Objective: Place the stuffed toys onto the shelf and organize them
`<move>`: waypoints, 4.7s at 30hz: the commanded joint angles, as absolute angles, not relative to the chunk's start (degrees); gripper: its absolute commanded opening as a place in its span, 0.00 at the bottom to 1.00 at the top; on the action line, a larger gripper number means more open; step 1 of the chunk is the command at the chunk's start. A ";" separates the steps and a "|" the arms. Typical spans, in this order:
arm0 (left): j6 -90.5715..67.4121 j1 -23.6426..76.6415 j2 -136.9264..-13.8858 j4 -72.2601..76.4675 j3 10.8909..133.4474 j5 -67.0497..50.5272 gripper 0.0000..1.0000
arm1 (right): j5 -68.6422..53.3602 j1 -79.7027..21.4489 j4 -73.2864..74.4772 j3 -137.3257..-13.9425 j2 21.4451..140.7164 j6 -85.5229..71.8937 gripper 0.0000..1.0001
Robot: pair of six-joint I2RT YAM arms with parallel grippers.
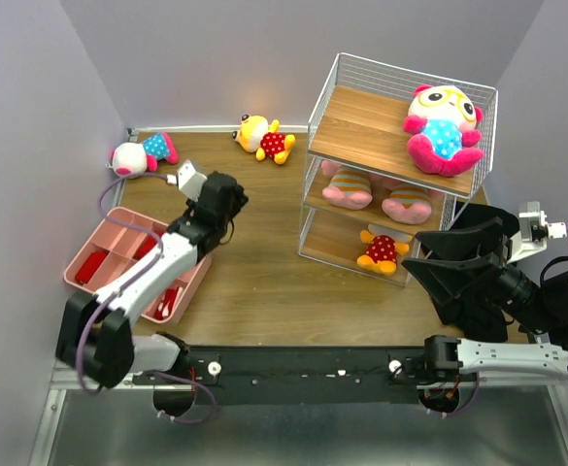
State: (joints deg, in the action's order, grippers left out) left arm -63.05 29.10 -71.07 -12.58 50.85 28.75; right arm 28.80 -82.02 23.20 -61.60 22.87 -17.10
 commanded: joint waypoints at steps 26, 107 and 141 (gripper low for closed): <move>-48.34 21.45 -132.79 10.72 97.99 12.04 0.67 | 30.85 -82.18 19.95 -54.84 17.84 -12.75 0.90; -107.71 64.25 -53.77 -52.07 42.08 27.08 0.65 | 29.79 -82.18 26.37 -60.47 20.30 -17.58 0.90; -132.27 69.35 -58.97 -20.05 28.04 23.03 0.70 | 30.06 -82.18 27.51 -59.15 19.86 -18.72 0.90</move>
State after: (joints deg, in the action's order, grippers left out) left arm -113.82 69.12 -56.99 -28.12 29.23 21.87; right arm 30.61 -82.02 26.63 -59.46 19.81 -18.00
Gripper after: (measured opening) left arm 0.753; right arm 0.901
